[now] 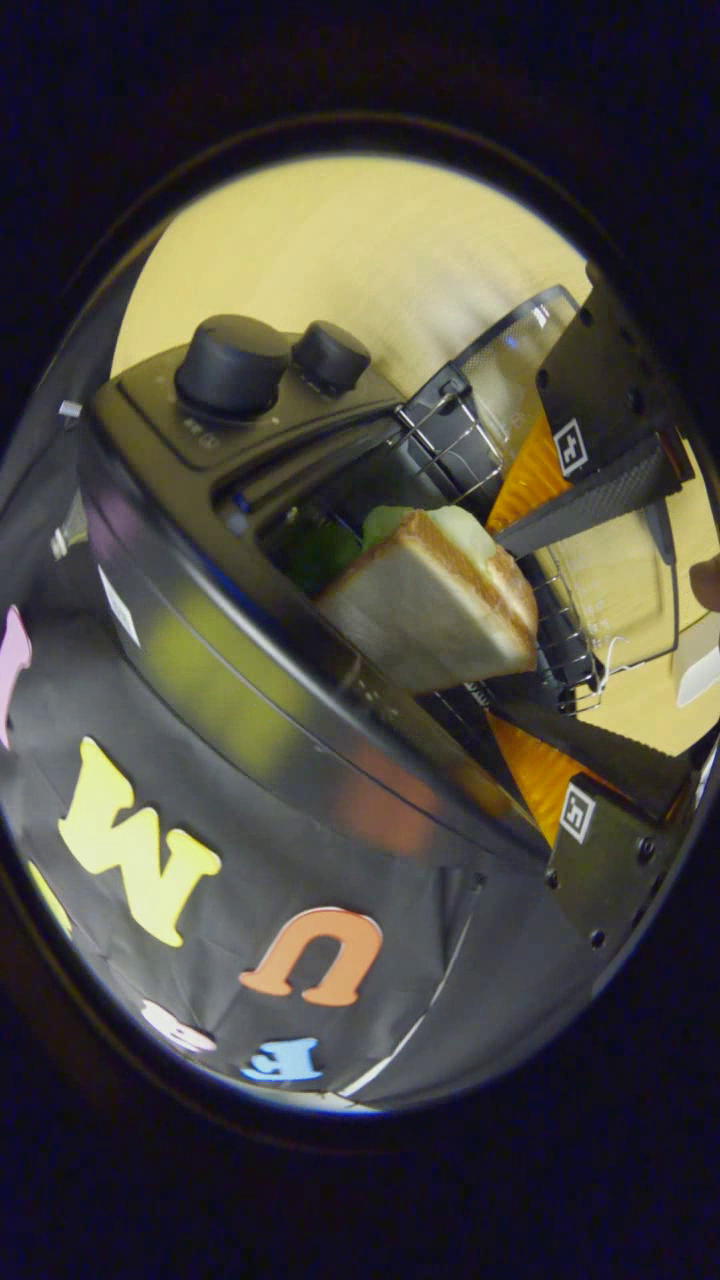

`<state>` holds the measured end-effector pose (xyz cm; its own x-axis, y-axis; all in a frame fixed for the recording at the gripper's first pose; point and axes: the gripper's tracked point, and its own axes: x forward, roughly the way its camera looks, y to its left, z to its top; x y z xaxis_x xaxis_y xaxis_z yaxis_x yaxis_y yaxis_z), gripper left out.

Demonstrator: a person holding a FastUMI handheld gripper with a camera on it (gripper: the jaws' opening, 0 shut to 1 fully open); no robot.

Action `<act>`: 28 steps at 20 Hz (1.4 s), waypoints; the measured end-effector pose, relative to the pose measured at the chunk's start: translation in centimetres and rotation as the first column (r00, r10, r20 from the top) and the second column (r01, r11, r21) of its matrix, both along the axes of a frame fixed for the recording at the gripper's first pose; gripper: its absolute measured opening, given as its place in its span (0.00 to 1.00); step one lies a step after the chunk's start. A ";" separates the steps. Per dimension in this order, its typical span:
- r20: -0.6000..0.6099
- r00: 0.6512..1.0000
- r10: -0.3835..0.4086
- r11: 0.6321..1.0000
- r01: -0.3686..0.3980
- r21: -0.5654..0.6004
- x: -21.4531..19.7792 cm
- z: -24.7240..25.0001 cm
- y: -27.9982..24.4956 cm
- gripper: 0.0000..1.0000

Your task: Open the toaster oven, put the food inside, and close the toaster oven door.

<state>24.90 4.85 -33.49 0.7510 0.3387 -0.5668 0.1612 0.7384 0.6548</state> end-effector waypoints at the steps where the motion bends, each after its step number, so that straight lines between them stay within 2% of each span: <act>1: 0.001 1.000 0.018 0.999 -0.018 -0.028 -0.9 0.3 -0.1 0.97; 4: 0.037 0.996 0.078 0.989 -0.072 -0.128 -3.9 2.1 -0.5 0.97; 7: 0.062 0.989 0.134 0.961 -0.115 -0.250 -7.5 3.7 -1.1 1.00; 12: 0.105 0.973 0.207 0.878 -0.137 -0.459 -12.9 4.9 -3.2 1.00; 16: 0.097 0.970 0.222 0.799 -0.124 -0.589 -16.2 2.6 -4.7 1.00; 18: 0.071 0.973 0.219 0.795 -0.136 -0.591 -17.9 0.2 -3.6 1.00; 21: 0.015 0.977 0.214 0.790 -0.164 -0.591 -18.3 -3.7 -3.4 1.00; 28: -0.047 0.968 0.245 0.775 -0.225 -0.590 -16.5 -8.9 -2.2 1.00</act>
